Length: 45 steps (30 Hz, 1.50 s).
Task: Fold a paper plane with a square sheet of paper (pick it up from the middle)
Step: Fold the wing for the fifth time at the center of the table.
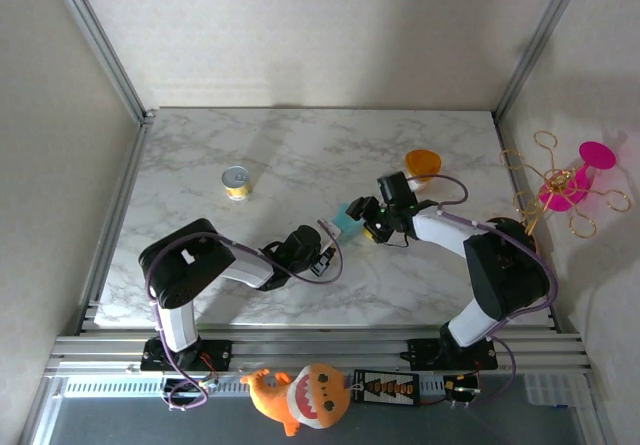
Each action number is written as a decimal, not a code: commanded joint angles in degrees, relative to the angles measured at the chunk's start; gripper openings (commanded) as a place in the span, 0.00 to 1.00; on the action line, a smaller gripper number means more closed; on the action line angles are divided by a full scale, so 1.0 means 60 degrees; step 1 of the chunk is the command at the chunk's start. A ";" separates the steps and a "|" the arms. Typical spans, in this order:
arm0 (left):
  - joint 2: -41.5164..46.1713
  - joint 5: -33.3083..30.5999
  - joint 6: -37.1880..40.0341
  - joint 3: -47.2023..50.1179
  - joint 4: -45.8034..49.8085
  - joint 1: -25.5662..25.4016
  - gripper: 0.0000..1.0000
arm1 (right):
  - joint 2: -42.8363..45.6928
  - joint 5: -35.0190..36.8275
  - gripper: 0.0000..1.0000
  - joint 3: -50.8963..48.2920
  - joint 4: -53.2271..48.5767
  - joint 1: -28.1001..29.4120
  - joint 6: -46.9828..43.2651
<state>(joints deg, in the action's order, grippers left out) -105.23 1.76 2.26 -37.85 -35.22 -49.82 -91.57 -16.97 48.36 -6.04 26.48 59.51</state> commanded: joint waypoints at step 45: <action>0.1117 -0.0393 -0.0119 -0.0877 0.3898 -0.0024 0.36 | -0.1357 -0.1302 0.08 0.0663 -0.0179 0.0385 0.0003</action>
<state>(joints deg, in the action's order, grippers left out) -98.32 1.45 1.48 -41.60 -16.27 -49.43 -98.87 -24.27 50.70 -5.61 28.45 60.62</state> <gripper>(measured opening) 0.355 0.081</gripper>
